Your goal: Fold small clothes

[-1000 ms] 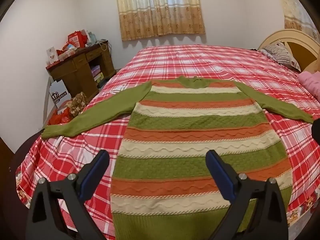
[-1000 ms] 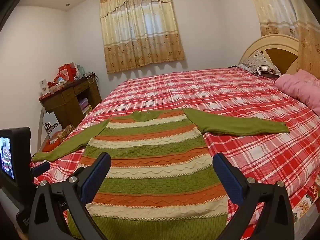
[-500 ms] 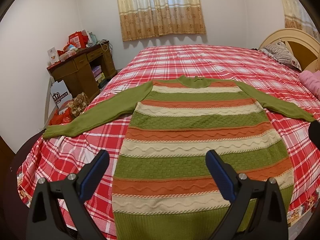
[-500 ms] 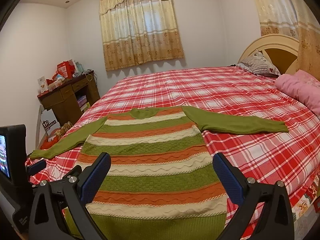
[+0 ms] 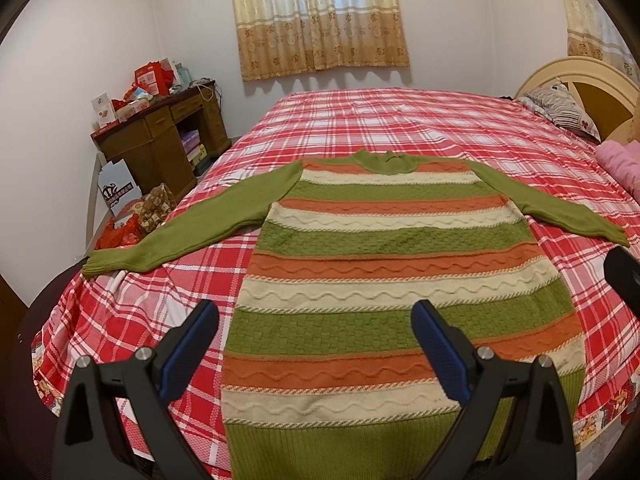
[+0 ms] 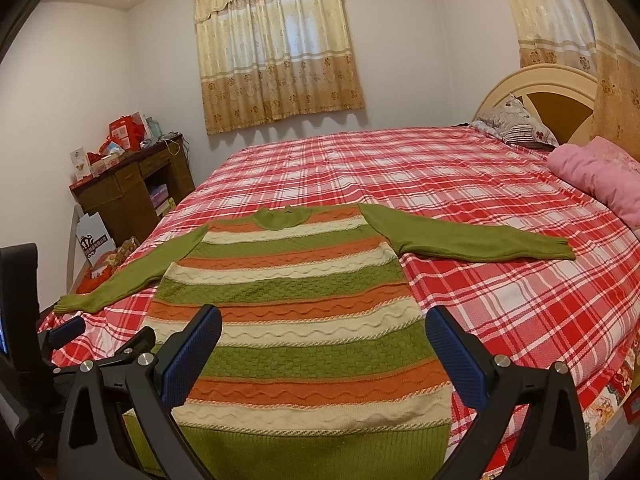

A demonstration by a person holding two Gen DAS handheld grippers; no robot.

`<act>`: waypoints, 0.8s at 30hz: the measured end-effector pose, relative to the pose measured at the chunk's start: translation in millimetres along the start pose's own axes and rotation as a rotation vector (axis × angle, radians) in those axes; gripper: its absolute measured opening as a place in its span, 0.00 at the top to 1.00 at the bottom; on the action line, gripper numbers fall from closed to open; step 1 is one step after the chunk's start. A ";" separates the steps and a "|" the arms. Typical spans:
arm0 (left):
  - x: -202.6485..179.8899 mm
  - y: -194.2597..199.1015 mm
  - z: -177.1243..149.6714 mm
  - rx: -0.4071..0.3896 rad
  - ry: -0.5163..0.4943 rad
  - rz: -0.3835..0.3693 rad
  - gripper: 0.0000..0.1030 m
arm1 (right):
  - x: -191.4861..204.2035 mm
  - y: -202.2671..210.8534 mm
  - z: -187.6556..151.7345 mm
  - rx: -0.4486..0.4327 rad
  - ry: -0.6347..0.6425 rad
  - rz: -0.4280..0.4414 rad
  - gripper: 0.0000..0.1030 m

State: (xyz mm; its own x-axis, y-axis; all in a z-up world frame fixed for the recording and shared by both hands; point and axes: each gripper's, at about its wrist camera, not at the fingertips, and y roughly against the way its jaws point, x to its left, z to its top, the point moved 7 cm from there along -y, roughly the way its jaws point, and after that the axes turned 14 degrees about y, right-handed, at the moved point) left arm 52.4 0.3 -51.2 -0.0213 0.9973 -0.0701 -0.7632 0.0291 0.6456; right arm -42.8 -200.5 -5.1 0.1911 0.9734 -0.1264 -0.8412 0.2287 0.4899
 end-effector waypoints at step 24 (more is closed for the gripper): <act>-9.1 3.2 -2.8 0.000 -0.018 -0.012 0.04 | -4.7 -7.0 -4.5 0.042 -0.005 -0.020 0.01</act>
State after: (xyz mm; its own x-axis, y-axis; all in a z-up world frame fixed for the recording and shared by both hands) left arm 48.4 -8.8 -50.6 -0.0006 0.9979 -0.0640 -0.7631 0.0409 0.6449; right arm -40.0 -206.7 -11.8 0.2099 0.9687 -0.1322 -0.8153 0.2481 0.5233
